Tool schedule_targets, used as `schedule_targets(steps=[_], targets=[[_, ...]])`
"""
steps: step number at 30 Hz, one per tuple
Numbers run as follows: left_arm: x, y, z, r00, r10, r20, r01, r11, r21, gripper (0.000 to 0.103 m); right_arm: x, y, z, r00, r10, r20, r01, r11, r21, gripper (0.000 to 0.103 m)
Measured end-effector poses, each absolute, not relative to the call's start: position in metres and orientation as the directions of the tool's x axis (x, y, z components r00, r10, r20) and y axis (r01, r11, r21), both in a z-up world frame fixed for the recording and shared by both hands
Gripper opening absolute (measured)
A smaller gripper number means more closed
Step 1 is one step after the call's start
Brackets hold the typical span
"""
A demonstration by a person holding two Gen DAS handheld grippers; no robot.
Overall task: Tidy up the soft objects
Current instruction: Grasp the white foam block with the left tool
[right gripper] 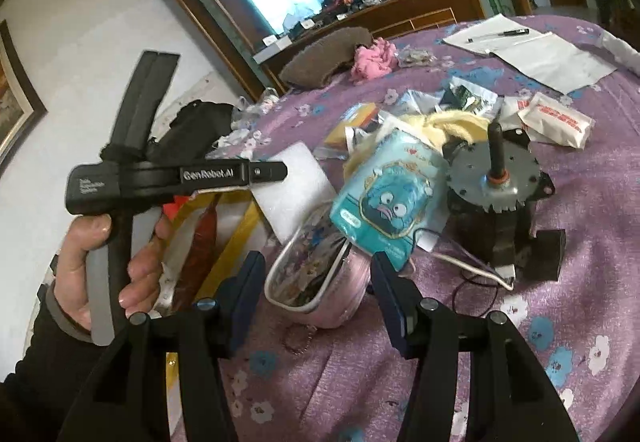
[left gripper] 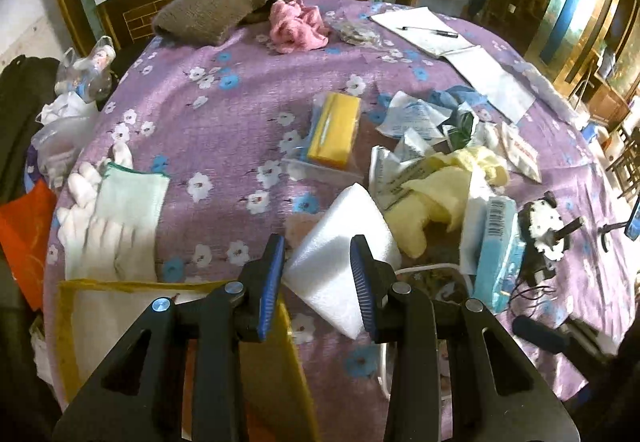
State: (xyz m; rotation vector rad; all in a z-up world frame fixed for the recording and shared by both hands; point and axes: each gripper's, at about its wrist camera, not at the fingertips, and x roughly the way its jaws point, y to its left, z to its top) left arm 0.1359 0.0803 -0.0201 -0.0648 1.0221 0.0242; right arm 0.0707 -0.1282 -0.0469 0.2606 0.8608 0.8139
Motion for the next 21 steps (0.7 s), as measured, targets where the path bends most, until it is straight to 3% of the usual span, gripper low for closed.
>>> schedule_targets(steps=[9, 16, 21], targets=[[0.133, 0.068, -0.013, 0.534, -0.071, -0.842, -0.023, 0.995, -0.098, 0.028, 0.071, -0.135, -0.051, 0.362, 0.746, -0.559, -0.500, 0.662, 0.559, 0.054], [0.133, 0.065, -0.018, 0.543, -0.030, -0.839, -0.034, 0.998, -0.058, 0.028, 0.072, -0.137, -0.055, 0.357, 0.747, -0.560, -0.481, 0.661, 0.576, 0.054], [0.112, 0.060, -0.012, 0.580, -0.030, -0.814, -0.036, 0.997, -0.062, 0.015, 0.073, -0.140, -0.052, 0.367, 0.748, -0.553, -0.478, 0.662, 0.577, 0.054]])
